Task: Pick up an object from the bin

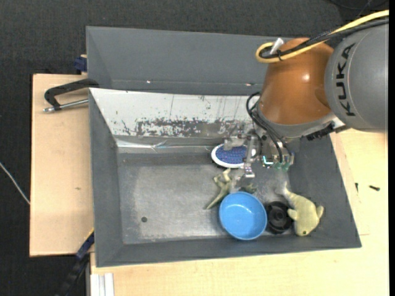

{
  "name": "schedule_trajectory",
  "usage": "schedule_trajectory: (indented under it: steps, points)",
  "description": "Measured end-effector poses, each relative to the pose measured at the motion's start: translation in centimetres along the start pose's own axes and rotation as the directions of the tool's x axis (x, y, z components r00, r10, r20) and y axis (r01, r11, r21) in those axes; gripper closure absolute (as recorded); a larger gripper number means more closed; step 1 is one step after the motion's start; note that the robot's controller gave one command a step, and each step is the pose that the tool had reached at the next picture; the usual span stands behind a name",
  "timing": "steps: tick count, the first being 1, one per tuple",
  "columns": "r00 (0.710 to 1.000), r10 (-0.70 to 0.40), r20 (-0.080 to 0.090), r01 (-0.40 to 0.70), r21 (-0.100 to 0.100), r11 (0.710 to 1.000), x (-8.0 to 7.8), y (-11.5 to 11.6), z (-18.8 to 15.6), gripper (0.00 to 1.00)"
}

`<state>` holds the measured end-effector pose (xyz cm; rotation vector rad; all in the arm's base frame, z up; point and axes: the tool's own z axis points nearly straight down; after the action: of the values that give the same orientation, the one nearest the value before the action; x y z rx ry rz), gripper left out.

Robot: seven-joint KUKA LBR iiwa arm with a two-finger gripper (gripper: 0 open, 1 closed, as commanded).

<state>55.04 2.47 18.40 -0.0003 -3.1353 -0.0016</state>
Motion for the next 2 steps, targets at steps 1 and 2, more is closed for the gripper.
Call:
schedule_trajectory:
  steps: [1, 2]
  points:
    - [0.972, 0.231, 0.044, -0.231, -0.012, 0.973, -4.0, -2.2, 8.4, 0.00]
    - [0.888, 0.458, 0.033, -0.457, -0.034, 0.889, -5.0, -3.1, 10.0, 0.00]
